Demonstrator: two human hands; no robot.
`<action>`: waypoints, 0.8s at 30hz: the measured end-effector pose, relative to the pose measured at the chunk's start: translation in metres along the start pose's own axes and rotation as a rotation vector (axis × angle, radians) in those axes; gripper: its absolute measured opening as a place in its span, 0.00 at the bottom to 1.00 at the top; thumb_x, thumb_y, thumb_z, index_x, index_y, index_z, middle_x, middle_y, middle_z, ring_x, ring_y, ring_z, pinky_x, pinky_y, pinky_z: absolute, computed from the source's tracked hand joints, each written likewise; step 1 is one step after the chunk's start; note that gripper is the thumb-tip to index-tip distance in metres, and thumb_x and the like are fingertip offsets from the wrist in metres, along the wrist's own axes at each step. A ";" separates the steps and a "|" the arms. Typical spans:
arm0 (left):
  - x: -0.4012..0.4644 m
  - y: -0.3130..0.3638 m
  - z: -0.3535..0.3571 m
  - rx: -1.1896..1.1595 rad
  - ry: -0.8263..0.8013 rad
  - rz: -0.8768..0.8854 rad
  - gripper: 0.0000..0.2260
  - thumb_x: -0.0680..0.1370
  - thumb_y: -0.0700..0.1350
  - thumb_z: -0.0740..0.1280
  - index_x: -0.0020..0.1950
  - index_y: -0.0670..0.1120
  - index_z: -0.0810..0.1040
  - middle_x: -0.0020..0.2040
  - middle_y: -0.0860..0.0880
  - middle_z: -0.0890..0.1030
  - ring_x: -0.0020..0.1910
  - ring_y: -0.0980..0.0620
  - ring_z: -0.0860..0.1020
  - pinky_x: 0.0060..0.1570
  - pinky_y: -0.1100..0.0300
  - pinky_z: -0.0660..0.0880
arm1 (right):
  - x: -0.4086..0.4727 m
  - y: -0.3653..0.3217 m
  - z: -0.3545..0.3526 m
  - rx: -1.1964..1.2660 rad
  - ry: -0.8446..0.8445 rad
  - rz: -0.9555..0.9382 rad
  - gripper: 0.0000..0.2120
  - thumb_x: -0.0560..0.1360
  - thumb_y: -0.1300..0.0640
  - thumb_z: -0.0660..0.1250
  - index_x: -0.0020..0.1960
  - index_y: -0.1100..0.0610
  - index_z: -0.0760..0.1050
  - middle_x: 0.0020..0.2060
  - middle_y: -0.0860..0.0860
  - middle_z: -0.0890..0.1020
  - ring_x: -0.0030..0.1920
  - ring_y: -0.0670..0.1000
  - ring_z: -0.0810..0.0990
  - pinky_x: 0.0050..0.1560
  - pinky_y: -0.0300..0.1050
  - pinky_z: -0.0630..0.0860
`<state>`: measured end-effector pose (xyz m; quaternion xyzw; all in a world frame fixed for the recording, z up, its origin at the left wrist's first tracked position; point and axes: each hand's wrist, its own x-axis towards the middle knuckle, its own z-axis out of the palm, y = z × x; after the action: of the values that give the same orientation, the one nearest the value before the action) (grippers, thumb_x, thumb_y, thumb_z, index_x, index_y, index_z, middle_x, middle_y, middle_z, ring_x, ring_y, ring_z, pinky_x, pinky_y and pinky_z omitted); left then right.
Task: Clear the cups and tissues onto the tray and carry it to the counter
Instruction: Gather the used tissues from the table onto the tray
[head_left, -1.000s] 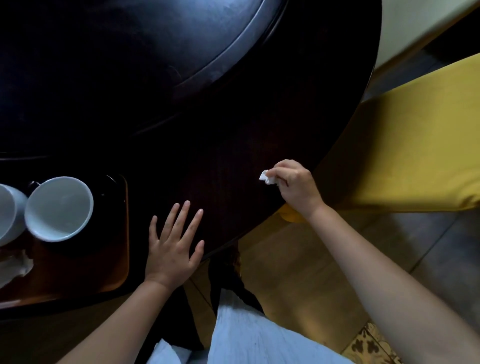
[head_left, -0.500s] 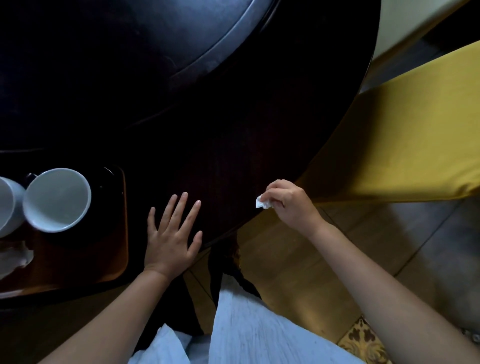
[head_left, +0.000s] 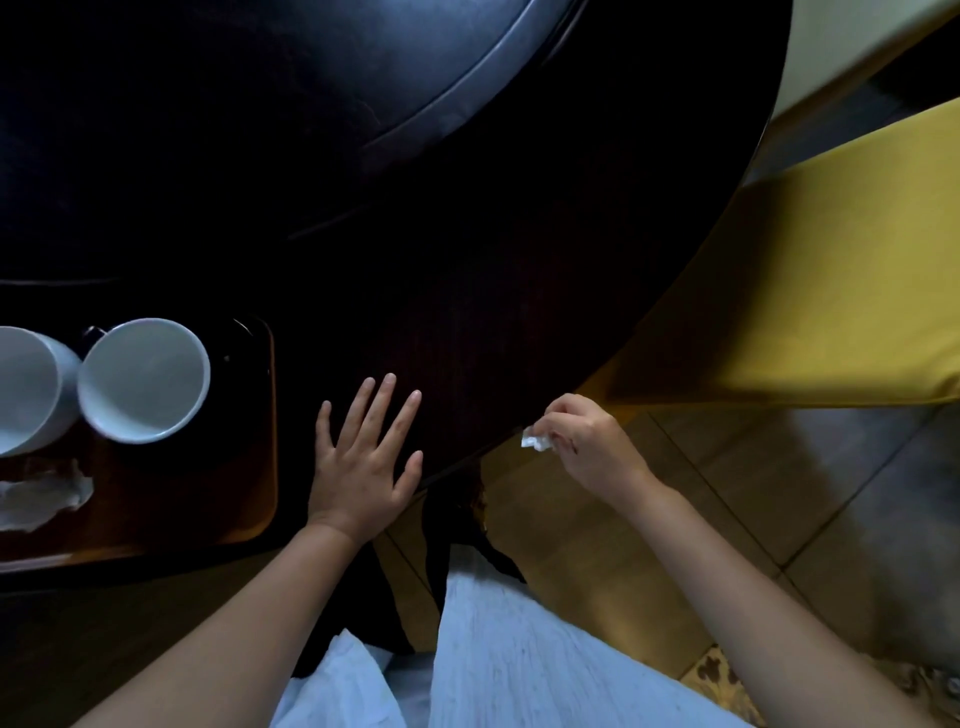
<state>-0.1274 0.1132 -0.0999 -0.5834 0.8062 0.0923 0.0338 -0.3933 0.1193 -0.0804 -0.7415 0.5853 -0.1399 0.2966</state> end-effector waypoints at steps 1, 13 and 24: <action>0.000 0.000 0.000 -0.003 -0.001 -0.002 0.27 0.75 0.57 0.52 0.74 0.54 0.57 0.76 0.46 0.58 0.75 0.49 0.51 0.70 0.43 0.44 | -0.002 -0.003 0.001 0.004 0.008 0.010 0.07 0.71 0.68 0.69 0.46 0.61 0.81 0.45 0.55 0.81 0.46 0.51 0.80 0.44 0.34 0.78; -0.002 -0.004 -0.012 -0.055 -0.125 0.021 0.27 0.77 0.59 0.47 0.74 0.56 0.44 0.77 0.50 0.44 0.75 0.52 0.39 0.71 0.45 0.36 | -0.021 -0.078 0.009 0.199 0.244 0.078 0.08 0.71 0.70 0.68 0.46 0.60 0.81 0.41 0.54 0.80 0.42 0.49 0.79 0.39 0.38 0.80; -0.061 -0.057 -0.055 -0.252 0.038 0.153 0.19 0.76 0.48 0.58 0.67 0.45 0.71 0.67 0.44 0.74 0.68 0.46 0.69 0.64 0.50 0.69 | 0.003 -0.153 0.023 0.115 0.253 -0.005 0.08 0.70 0.70 0.69 0.47 0.61 0.81 0.42 0.55 0.80 0.42 0.48 0.78 0.41 0.31 0.77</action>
<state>-0.0510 0.1425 -0.0426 -0.5215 0.8309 0.1839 -0.0620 -0.2601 0.1442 -0.0062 -0.7011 0.6073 -0.2663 0.2622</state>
